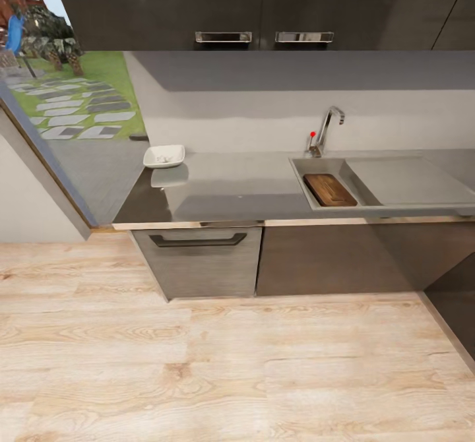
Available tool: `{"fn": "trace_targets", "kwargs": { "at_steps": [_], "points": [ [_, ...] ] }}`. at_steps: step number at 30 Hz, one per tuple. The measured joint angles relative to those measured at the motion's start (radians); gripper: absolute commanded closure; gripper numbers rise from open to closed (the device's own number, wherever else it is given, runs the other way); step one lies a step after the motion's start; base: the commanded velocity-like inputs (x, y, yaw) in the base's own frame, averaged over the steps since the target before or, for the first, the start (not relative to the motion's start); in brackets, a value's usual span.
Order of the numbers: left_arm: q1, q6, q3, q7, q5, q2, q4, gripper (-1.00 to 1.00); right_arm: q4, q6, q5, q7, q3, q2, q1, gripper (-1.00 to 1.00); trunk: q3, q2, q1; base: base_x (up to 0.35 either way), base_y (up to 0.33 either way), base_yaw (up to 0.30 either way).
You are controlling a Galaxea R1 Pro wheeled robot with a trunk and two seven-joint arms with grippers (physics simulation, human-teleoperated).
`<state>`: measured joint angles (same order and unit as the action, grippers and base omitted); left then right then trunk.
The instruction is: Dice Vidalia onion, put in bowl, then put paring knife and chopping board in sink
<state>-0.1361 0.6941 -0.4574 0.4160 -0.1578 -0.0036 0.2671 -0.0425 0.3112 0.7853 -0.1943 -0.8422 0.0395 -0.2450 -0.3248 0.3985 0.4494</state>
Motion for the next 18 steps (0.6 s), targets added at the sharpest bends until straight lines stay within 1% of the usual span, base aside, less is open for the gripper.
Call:
{"fn": "trace_targets", "kwargs": {
  "at_steps": [1,2,3,5,6,9,10,13,18],
  "points": [
    [0.001,0.000,0.000,0.000,-0.009,0.002,0.000,-1.00,0.010,0.050,0.000,0.003,-0.002,-0.002,0.060,-1.00,0.000,0.000,0.000,0.000,0.000,0.000],
    [0.001,0.000,0.000,0.000,-0.018,0.003,0.000,-1.00,0.014,0.083,0.002,0.005,0.002,-0.004,0.133,-1.00,0.000,0.000,0.000,0.000,0.000,0.000],
    [0.001,0.000,0.000,0.000,-0.024,0.004,0.000,-1.00,0.016,0.096,0.002,0.005,0.001,-0.004,0.145,-1.00,0.000,0.000,0.000,0.000,0.000,0.000],
    [0.001,0.000,0.001,-0.002,-0.052,0.008,0.000,-1.00,0.019,0.129,0.003,0.006,0.002,-0.007,0.211,-1.00,0.000,0.000,0.000,0.000,0.000,0.000],
    [0.001,0.001,0.000,-0.003,-0.067,0.011,-0.001,-1.00,0.020,0.138,0.003,0.007,0.001,-0.007,0.234,-1.00,0.000,0.000,0.000,0.000,0.000,0.000],
    [0.001,0.001,-0.001,-0.006,-0.096,0.016,-0.004,-1.00,0.015,0.148,0.000,0.011,-0.005,0.001,0.266,-1.00,0.000,0.000,0.000,0.000,0.000,0.000],
    [0.001,0.002,-0.001,-0.008,-0.102,0.017,-0.013,-1.00,0.006,0.149,-0.009,0.015,-0.013,0.006,0.272,-1.00,0.000,0.000,0.000,0.000,0.000,0.000],
    [0.002,0.003,-0.002,-0.009,-0.104,0.019,-0.021,-1.00,-0.003,0.149,-0.034,0.032,-0.021,0.009,0.274,-1.00,0.000,0.000,0.000,0.000,0.000,0.000],
    [0.002,0.003,-0.002,-0.010,-0.105,0.019,-0.030,-1.00,-0.009,0.153,-0.131,0.055,-0.029,0.010,0.275,-1.00,0.003,0.000,0.000,0.000,0.000,0.000]
  ]
}}
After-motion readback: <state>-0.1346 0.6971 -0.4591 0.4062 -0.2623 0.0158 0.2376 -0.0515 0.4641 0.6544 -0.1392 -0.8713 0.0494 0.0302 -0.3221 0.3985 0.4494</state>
